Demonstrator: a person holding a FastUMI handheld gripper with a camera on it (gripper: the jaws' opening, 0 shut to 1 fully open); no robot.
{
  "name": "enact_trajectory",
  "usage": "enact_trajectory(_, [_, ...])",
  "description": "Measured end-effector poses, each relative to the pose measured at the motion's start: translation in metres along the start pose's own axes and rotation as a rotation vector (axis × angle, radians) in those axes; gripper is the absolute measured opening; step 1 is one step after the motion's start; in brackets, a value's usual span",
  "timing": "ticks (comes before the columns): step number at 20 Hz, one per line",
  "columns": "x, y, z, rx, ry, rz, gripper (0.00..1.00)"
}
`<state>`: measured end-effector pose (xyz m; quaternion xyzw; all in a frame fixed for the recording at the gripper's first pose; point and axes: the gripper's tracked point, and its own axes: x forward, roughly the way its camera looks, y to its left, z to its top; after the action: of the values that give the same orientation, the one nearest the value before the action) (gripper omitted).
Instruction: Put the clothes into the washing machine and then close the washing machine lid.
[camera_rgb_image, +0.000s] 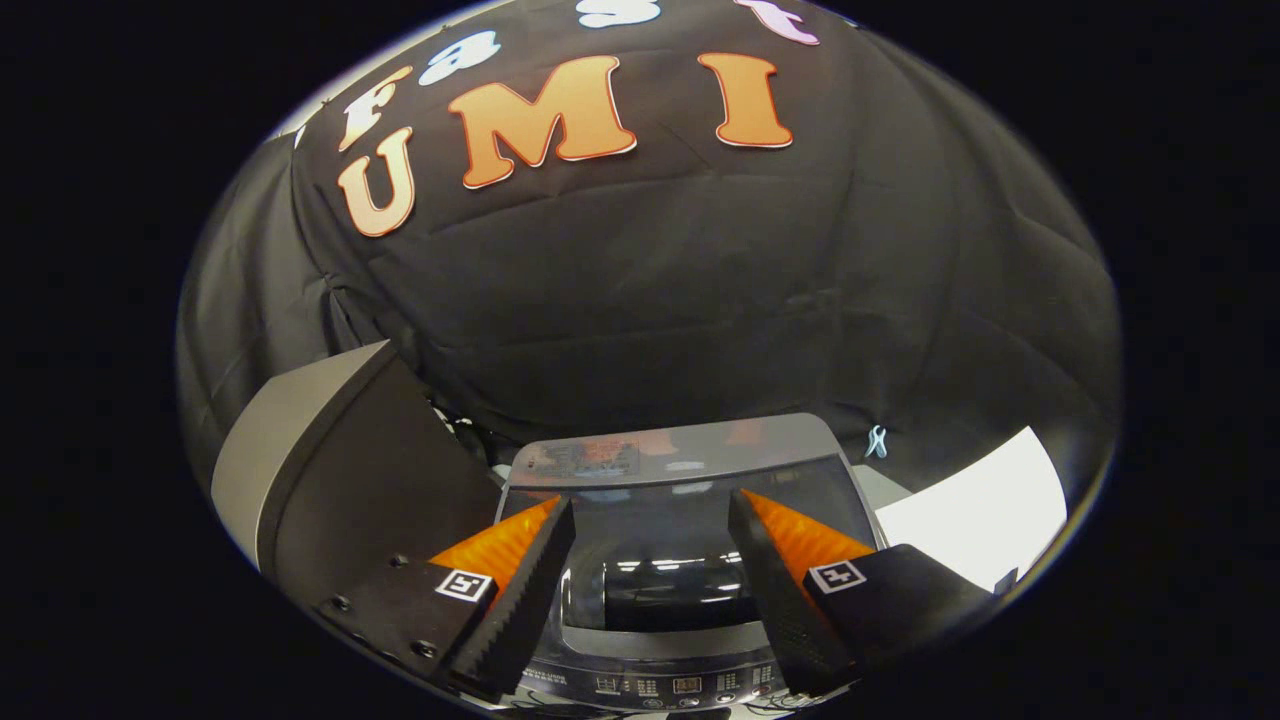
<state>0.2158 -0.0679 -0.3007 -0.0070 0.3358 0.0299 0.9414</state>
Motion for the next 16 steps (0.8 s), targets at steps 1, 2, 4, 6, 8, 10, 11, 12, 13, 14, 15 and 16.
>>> enact_trajectory(1, [-0.003, 0.0, 0.001, -0.005, -0.007, -0.001, 0.99])
enact_trajectory(2, [-0.006, 0.002, 0.004, -0.013, -0.015, 0.001, 0.99])
enact_trajectory(4, [-0.016, 0.01, 0.016, -0.025, -0.045, 0.018, 0.99])
enact_trajectory(6, [-0.029, 0.019, 0.031, -0.025, -0.087, 0.04, 0.99])
enact_trajectory(8, [-0.048, 0.026, 0.052, -0.014, -0.143, 0.062, 0.99])
enact_trajectory(10, [-0.068, 0.033, 0.072, -0.009, -0.199, 0.082, 0.99])
enact_trajectory(11, [-0.077, 0.034, 0.082, -0.008, -0.224, 0.091, 0.99])
enact_trajectory(12, [-0.087, 0.037, 0.092, -0.012, -0.247, 0.098, 0.99])
enact_trajectory(13, [-0.094, 0.039, 0.099, -0.017, -0.265, 0.104, 0.99])
enact_trajectory(14, [-0.102, 0.041, 0.109, -0.021, -0.284, 0.113, 0.99])
enact_trajectory(15, [-0.112, 0.043, 0.119, -0.026, -0.305, 0.122, 0.99])
enact_trajectory(16, [-0.121, 0.045, 0.128, -0.034, -0.324, 0.127, 0.99])
